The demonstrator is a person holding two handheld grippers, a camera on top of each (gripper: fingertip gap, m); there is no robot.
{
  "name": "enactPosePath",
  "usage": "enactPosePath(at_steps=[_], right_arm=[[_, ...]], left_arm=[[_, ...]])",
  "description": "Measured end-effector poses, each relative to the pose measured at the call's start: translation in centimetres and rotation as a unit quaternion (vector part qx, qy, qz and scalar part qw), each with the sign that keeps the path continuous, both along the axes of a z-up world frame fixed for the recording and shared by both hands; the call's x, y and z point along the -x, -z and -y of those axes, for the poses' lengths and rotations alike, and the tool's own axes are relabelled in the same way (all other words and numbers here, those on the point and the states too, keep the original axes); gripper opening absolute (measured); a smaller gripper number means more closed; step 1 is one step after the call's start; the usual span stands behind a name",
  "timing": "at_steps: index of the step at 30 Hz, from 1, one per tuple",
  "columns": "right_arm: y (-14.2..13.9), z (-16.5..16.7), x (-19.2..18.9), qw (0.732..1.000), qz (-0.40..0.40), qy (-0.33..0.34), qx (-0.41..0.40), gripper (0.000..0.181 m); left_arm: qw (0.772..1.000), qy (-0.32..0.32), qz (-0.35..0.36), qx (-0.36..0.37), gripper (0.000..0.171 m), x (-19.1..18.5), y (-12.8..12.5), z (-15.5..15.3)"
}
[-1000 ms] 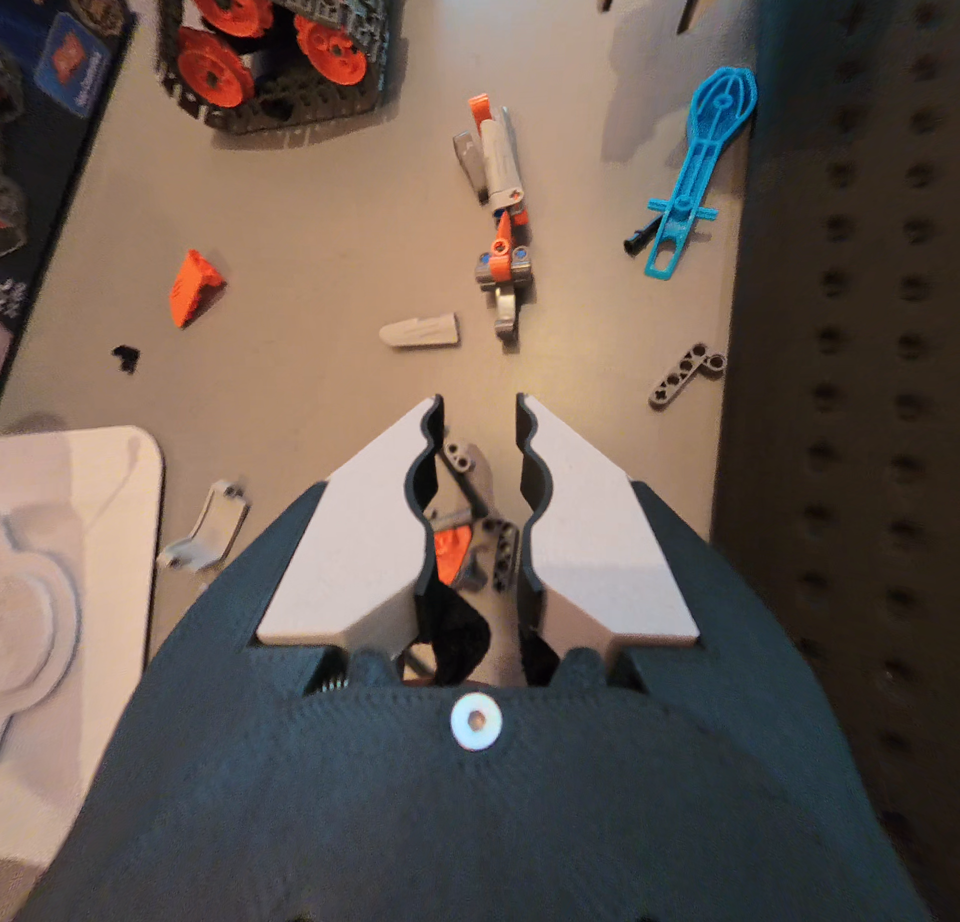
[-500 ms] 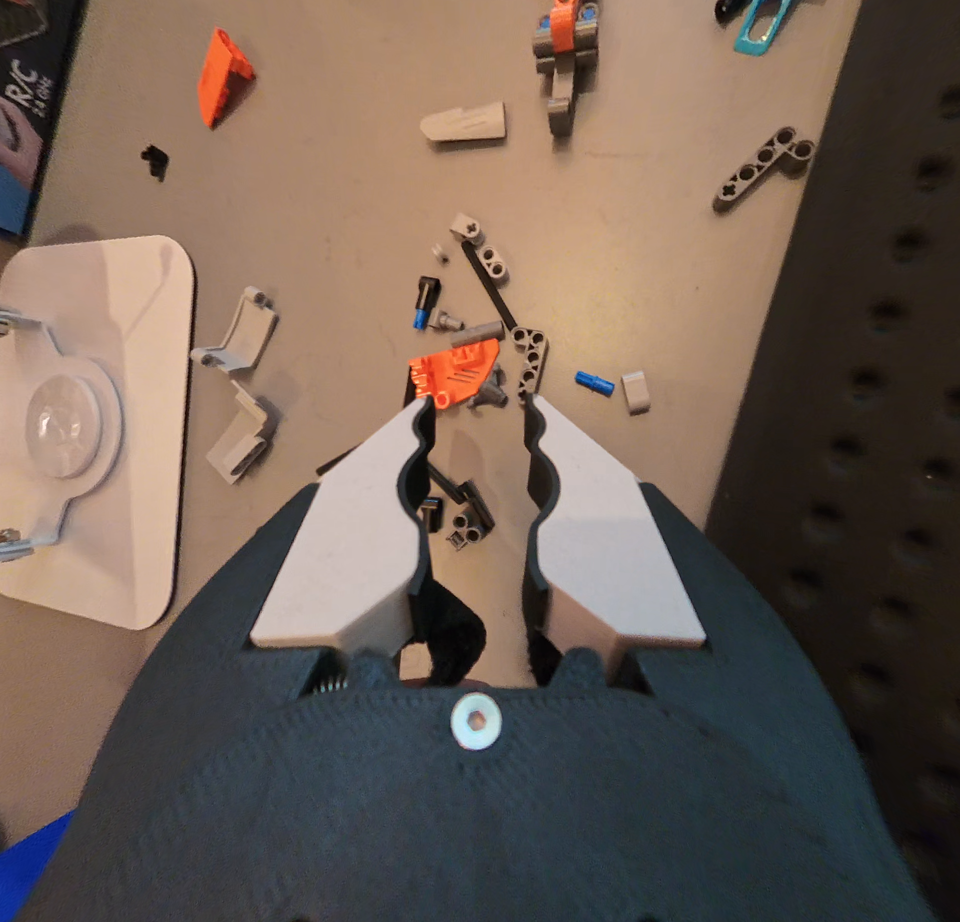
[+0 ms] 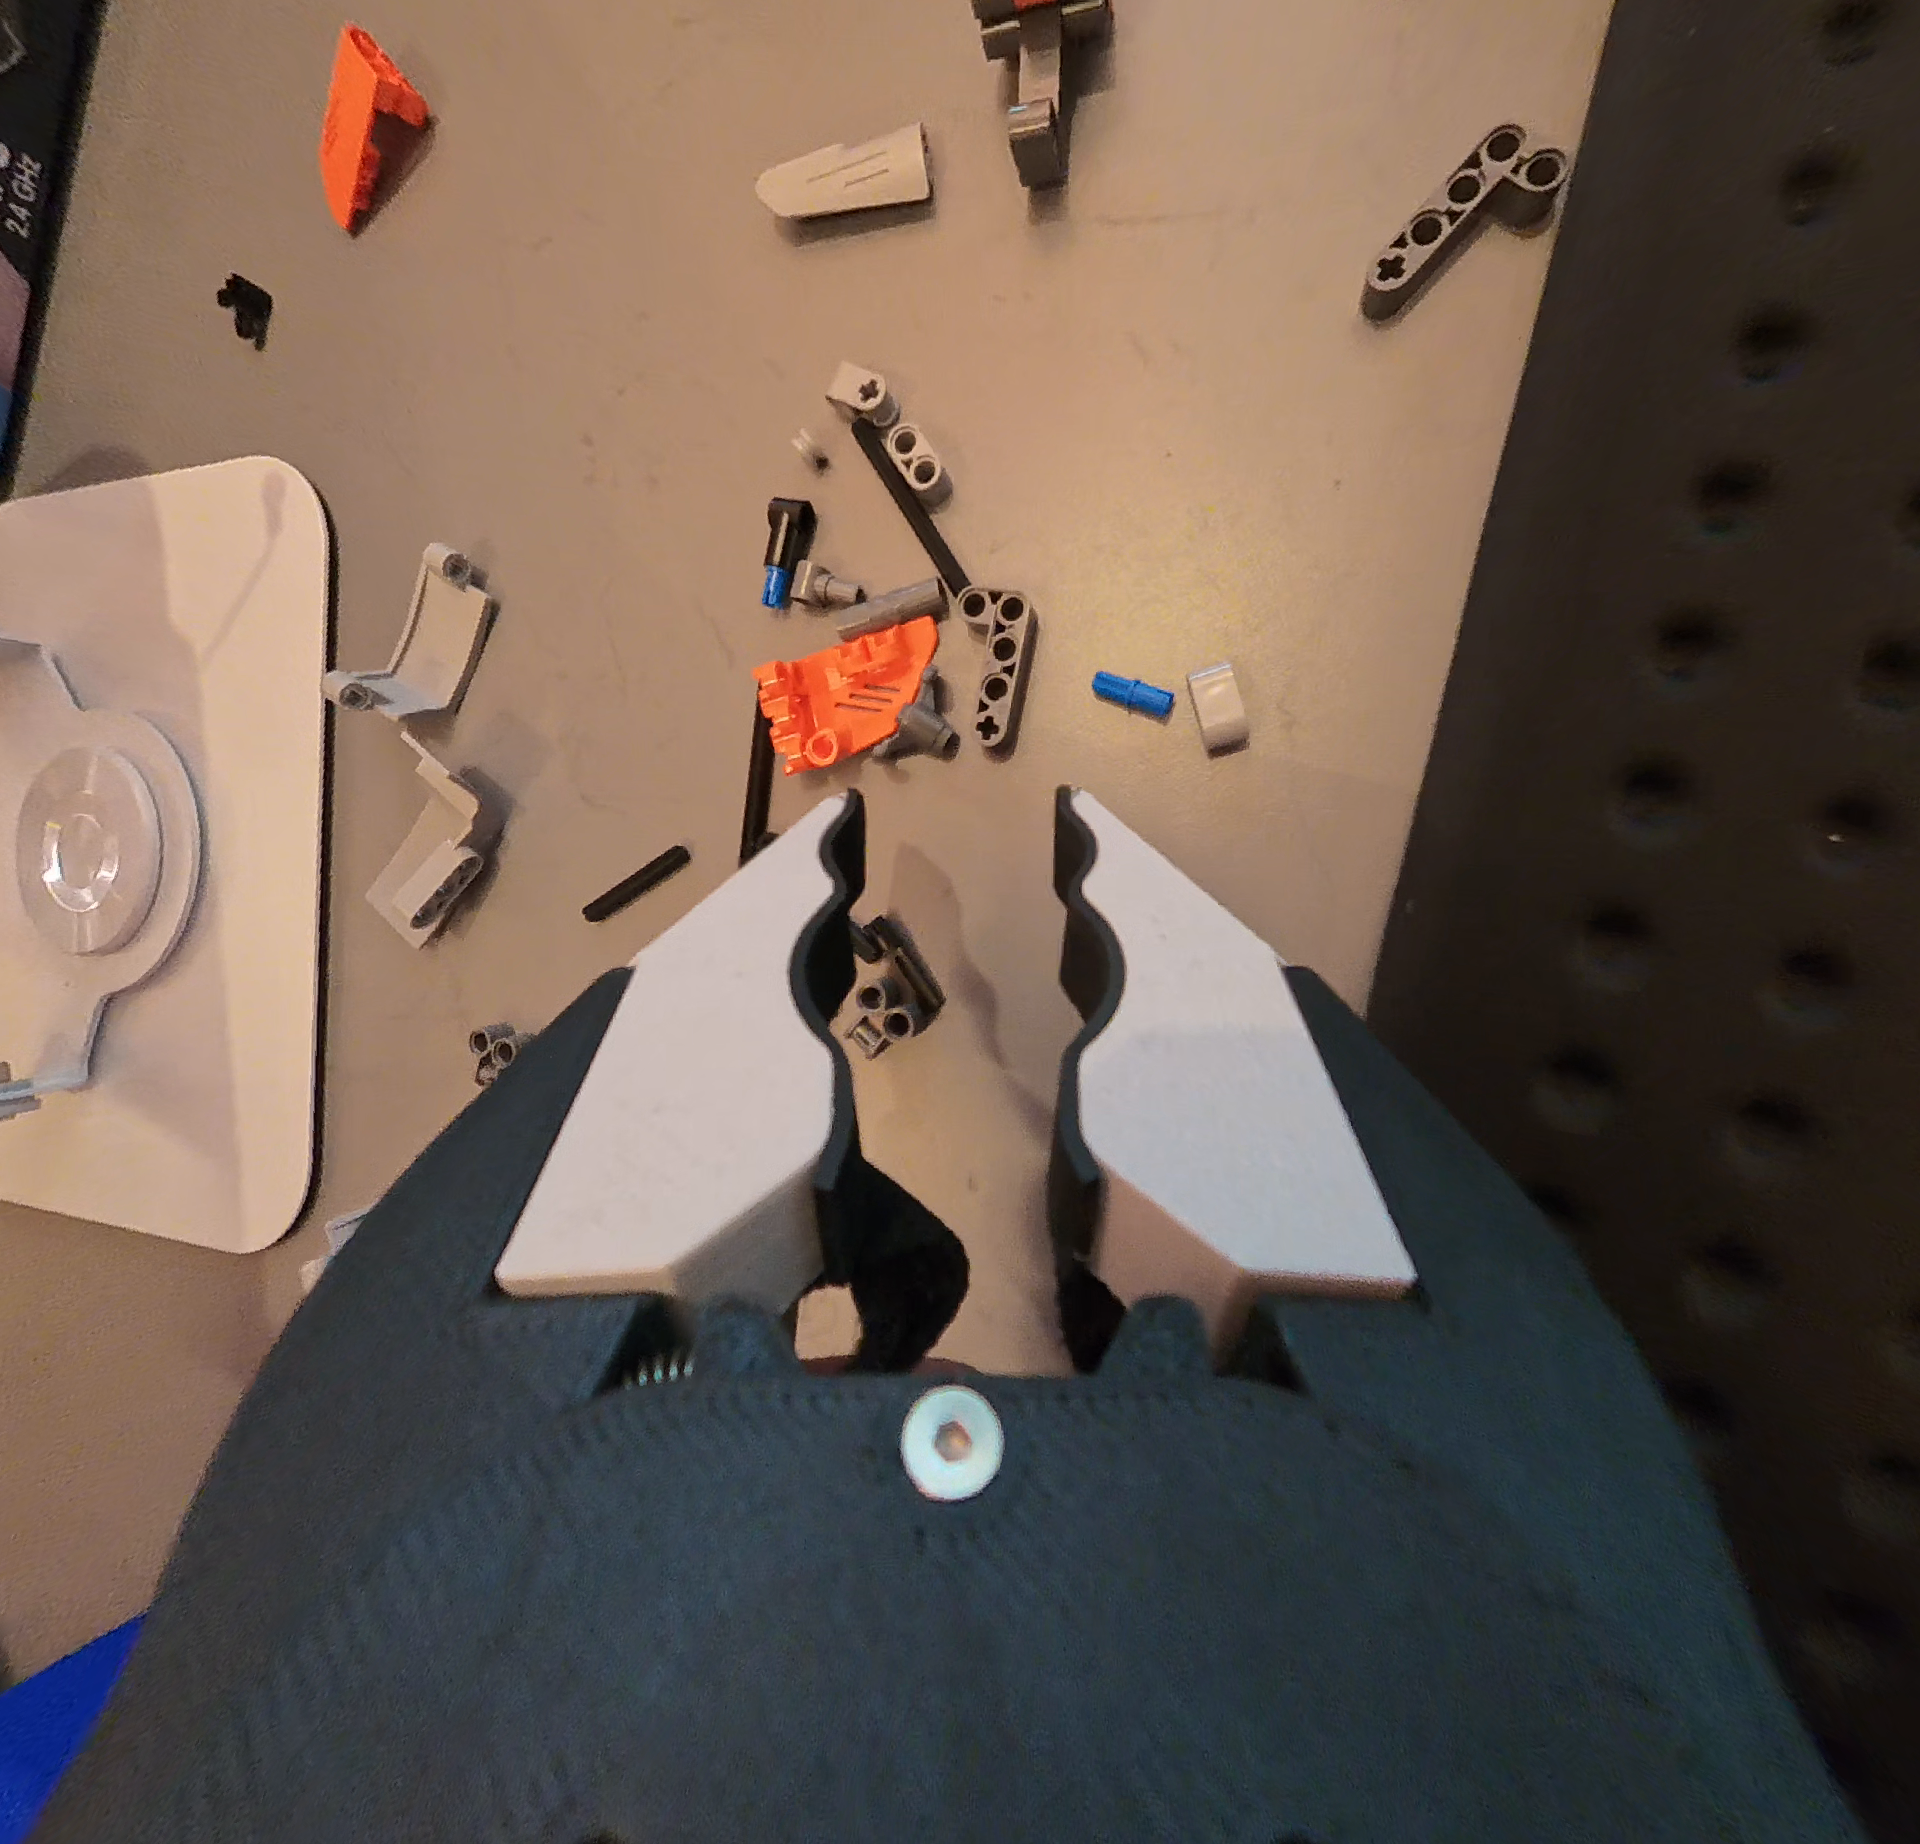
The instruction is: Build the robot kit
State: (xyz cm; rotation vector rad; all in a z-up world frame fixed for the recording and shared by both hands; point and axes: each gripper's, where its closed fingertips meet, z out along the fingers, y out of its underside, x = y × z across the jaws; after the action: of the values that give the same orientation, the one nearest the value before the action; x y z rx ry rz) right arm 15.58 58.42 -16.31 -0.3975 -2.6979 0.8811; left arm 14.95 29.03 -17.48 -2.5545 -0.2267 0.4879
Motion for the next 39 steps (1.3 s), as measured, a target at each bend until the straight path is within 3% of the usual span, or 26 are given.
enactPosePath(at_steps=[5, 18, 23, 31, 35, 39], right_arm=[[0.5, 0.4, -1.2, 1.0, 0.013, -0.015, 0.006, 0.031], [-1.0, 10.7, -4.0, 0.99, 0.002, -0.133, 0.053, 0.027], [-0.3, 12.4, -4.5, 0.987, 0.018, -0.154, 0.042, 0.028], [0.4, 15.7, -5.0, 0.985, 0.014, -0.166, 0.034, 0.027], [0.4, 15.8, -4.8, 0.985, -0.003, -0.169, 0.026, 0.029], [-0.6, 14.0, -1.6, 0.992, -0.036, -0.113, 0.029, 0.031]], left_arm=[[1.0, -0.001, 0.009, -0.01, 0.035, -0.1, 0.0, 0.2], [0.999, 0.031, 0.012, 0.001, 0.026, -0.6, 1.2, -0.9], [0.999, 0.045, 0.008, -0.014, 0.018, -0.7, 1.3, -2.1], [0.999, 0.044, -0.016, -0.028, 0.024, 0.0, 1.0, -2.6], [0.998, 0.037, -0.03, -0.05, 0.025, 0.4, 0.2, -2.9], [0.997, 0.035, -0.037, -0.058, 0.026, 0.7, 0.0, -3.1]])
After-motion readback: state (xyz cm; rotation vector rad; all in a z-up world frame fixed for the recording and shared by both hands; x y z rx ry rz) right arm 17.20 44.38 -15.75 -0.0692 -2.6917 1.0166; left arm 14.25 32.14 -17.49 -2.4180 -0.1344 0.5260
